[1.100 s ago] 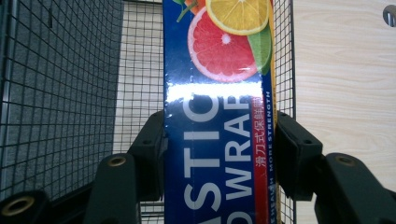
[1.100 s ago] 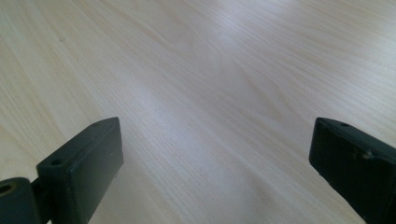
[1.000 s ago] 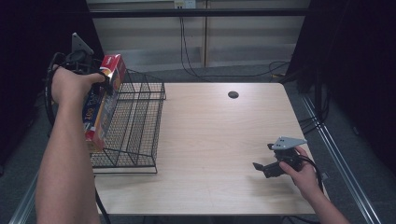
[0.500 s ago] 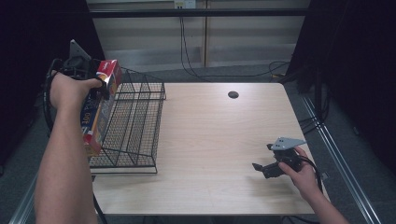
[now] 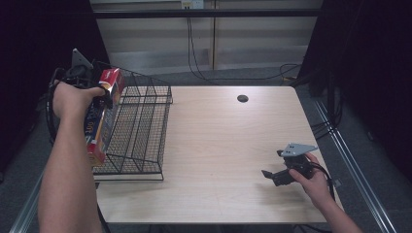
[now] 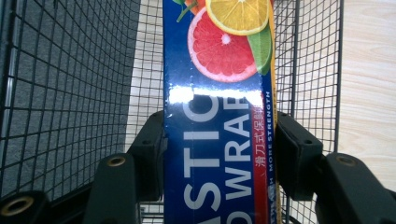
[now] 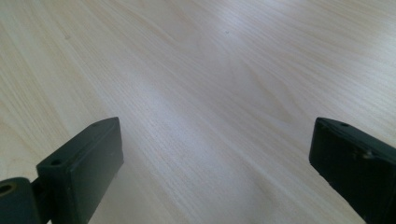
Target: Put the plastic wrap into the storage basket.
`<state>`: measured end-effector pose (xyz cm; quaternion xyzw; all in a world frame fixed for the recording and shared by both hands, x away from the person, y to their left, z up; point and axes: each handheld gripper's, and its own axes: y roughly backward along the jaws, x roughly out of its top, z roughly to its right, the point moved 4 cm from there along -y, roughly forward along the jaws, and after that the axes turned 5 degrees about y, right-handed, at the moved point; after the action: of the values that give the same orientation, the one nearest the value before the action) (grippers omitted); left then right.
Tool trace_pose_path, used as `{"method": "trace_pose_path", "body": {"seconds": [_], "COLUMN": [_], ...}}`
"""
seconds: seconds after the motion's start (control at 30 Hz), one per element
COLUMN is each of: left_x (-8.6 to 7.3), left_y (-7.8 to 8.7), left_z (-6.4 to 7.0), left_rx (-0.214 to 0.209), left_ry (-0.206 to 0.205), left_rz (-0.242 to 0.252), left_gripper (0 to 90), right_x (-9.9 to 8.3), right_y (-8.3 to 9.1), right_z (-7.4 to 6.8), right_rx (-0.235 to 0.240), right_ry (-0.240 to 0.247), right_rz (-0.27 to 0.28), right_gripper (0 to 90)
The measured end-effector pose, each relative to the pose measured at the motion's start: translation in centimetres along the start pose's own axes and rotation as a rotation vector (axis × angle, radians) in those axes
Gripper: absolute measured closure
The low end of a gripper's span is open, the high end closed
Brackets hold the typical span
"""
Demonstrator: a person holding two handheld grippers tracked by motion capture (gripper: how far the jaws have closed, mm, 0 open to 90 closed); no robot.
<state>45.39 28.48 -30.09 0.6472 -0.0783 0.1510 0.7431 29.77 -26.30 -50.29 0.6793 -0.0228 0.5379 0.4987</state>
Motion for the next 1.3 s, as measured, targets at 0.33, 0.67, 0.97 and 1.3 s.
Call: {"method": "trace_pose_path", "body": {"seconds": [0.33, 0.67, 0.97, 1.3], "left_x": [-0.2, -0.4, -0.5, -0.6], "left_y": [-0.4, -1.0, -1.7, -2.0], "left_z": [-0.5, -0.7, -0.5, -0.6], "left_rx": [-0.007, 0.007, 0.015, 0.009], "left_ry": [0.054, 0.049, 0.039, 0.067], "left_rz": [-0.002, -0.015, -0.033, -0.025], "left_gripper": [44.3, 44.0, 43.6, 43.0], "right_x": [0.0, 0.0, 0.0, 0.0], "right_y": [-0.1, 0.0, -0.1, -0.2], "right_z": [-0.1, -0.1, -0.2, -0.4], "right_rx": [0.003, -0.001, 0.011, 0.02], "right_ry": [-0.003, 0.0, 0.006, 0.006], "right_rz": [0.0, -0.004, -0.008, -0.01], "right_gripper": [2.6, 2.6, 2.6, 2.6]}}
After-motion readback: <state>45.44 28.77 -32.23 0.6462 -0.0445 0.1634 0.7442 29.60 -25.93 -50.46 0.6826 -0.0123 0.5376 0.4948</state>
